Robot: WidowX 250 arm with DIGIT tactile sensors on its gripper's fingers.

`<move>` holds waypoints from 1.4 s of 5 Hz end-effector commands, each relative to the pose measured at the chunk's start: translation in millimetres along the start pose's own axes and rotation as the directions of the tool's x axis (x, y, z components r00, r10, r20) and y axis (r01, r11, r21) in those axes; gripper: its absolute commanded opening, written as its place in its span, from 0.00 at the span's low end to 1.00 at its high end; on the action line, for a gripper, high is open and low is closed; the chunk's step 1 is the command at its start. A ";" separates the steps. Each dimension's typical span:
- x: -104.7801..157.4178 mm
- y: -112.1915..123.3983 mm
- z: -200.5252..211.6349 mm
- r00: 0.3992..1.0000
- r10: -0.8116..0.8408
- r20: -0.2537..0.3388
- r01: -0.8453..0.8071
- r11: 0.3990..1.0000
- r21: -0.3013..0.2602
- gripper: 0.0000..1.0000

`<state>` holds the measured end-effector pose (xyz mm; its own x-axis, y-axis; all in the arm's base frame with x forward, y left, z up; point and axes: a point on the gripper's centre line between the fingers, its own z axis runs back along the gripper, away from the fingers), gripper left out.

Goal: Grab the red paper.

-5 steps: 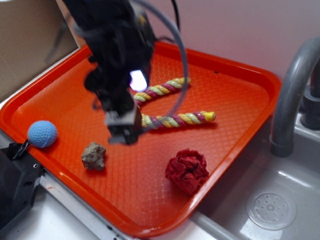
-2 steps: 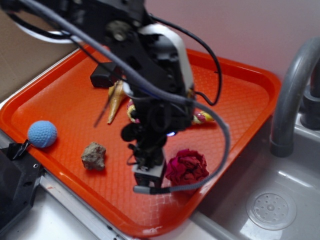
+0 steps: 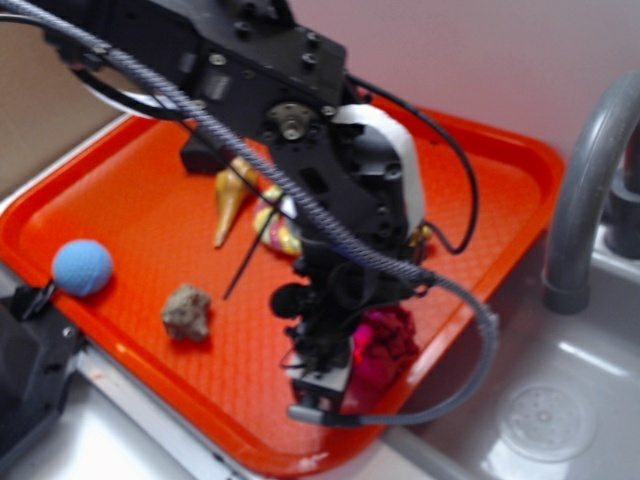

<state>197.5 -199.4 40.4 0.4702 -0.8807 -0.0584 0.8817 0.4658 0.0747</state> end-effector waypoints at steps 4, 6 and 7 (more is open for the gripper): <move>-8.6 19.1 36.7 0.963 0.269 0.007 -0.268 0.953 0.141 0.00; -51.8 52.9 96.5 0.754 0.657 0.014 -0.648 0.740 0.178 0.00; -82.2 61.3 114.9 0.564 0.825 0.026 -0.823 0.559 0.105 0.00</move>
<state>216.9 -99.8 154.1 0.9920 -0.1257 0.0088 0.1207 0.9681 0.2194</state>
